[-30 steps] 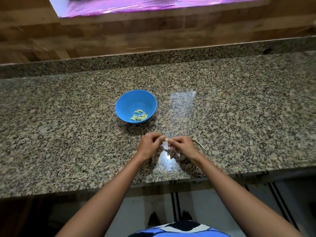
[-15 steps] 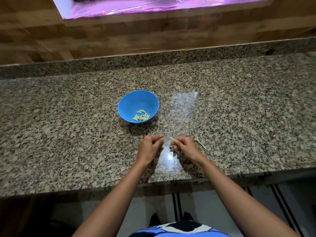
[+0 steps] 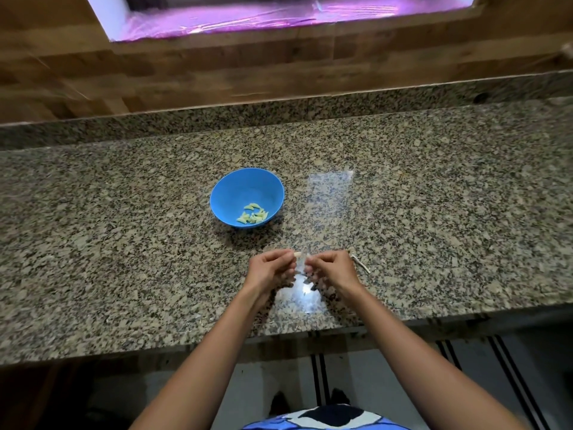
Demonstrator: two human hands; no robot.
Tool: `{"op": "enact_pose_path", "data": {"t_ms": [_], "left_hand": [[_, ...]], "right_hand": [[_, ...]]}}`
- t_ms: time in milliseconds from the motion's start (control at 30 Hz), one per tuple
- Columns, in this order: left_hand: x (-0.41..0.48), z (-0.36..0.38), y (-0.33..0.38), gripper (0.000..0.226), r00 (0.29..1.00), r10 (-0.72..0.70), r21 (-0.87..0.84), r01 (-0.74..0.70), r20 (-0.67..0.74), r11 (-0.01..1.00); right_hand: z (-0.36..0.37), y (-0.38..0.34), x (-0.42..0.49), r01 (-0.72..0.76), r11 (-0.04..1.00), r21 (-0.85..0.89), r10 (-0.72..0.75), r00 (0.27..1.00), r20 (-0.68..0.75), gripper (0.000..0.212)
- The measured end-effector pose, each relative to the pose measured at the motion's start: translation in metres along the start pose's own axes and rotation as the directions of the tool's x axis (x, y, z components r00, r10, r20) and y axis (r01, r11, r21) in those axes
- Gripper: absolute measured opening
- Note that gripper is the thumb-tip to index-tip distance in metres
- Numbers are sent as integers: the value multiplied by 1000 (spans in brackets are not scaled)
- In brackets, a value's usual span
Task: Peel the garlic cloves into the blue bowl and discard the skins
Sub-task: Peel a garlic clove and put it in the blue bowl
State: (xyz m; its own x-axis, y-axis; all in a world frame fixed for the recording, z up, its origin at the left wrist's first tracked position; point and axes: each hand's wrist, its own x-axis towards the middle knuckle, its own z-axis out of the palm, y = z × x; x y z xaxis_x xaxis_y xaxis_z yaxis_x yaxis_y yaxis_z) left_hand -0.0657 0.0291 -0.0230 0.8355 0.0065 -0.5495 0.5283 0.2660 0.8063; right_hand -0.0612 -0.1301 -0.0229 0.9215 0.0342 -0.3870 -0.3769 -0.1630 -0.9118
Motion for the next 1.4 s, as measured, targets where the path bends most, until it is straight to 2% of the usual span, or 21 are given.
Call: {"op": "enact_pose_path", "data": {"t_ms": [67,167,267,400,467,567,600,667,700,767,800,867,933,967,1067,1133,1200,1300,1400], "left_hand": [[-1,-1,1,22,1000,10,-40,-11,-26,999],[-1,-2,0,21,995,24,-55,-29,-94,998],[0,-6,-3,18,983,77,47,-70,-167,996],[3,-15,-12,14,925,281,338,-187,-256,922],[7,-28,-15,14,860,409,516,-212,-304,830],[12,-46,-20,18,792,523,740,-140,-314,657],[11,-46,-22,20,760,588,811,-142,-278,568],[7,-30,-27,27,703,702,862,-282,-114,422],[6,-17,-28,33,706,708,842,-373,-15,389],[11,10,-30,44,778,610,812,-449,149,373],[18,21,-30,50,826,532,822,-428,187,377],[33,40,-31,59,900,394,876,-332,184,349],[40,51,-35,62,918,320,921,-315,235,228],[39,53,-38,61,903,314,919,-357,293,168],[29,53,-52,52,794,287,833,-552,537,-32],[23,44,-59,44,720,290,765,-640,631,-74],[15,32,-62,42,680,294,728,-680,672,-90],[2,13,-60,38,591,329,662,-730,736,-171],[-3,-2,-56,32,472,410,608,-725,780,-322]], "right_hand": [[-1,4,1,46,970,-239,-65,995,-73,10],[-2,9,4,30,930,-367,-101,979,-175,23],[-1,12,4,53,849,-526,-135,984,-119,20],[0,14,2,107,822,-560,-172,983,-66,22],[-2,14,0,126,822,-556,-218,971,-101,21],[-8,17,-3,135,887,-442,-252,943,-217,20],[-10,20,-4,133,906,-402,-255,930,-266,20],[-16,25,-10,137,929,-343,-277,873,-402,21],[-19,26,-12,140,930,-340,-296,833,-468,23],[-24,28,-13,142,902,-407,-347,799,-491,32],[-26,31,-10,133,874,-467,-355,830,-430,41],[-30,37,-2,129,752,-646,-331,922,-202,52],[-36,46,5,160,631,-759,-280,960,-30,49],[-38,49,6,171,623,-764,-275,961,-9,46],[-45,52,2,178,748,-640,-327,937,-121,35],[-48,53,0,190,758,-624,-386,902,-194,31],[-48,53,-1,200,789,-581,-420,866,-273,32],[-42,41,-3,164,917,-363,-325,835,-443,31],[-34,29,-5,78,996,-38,-86,821,-565,28]]}}
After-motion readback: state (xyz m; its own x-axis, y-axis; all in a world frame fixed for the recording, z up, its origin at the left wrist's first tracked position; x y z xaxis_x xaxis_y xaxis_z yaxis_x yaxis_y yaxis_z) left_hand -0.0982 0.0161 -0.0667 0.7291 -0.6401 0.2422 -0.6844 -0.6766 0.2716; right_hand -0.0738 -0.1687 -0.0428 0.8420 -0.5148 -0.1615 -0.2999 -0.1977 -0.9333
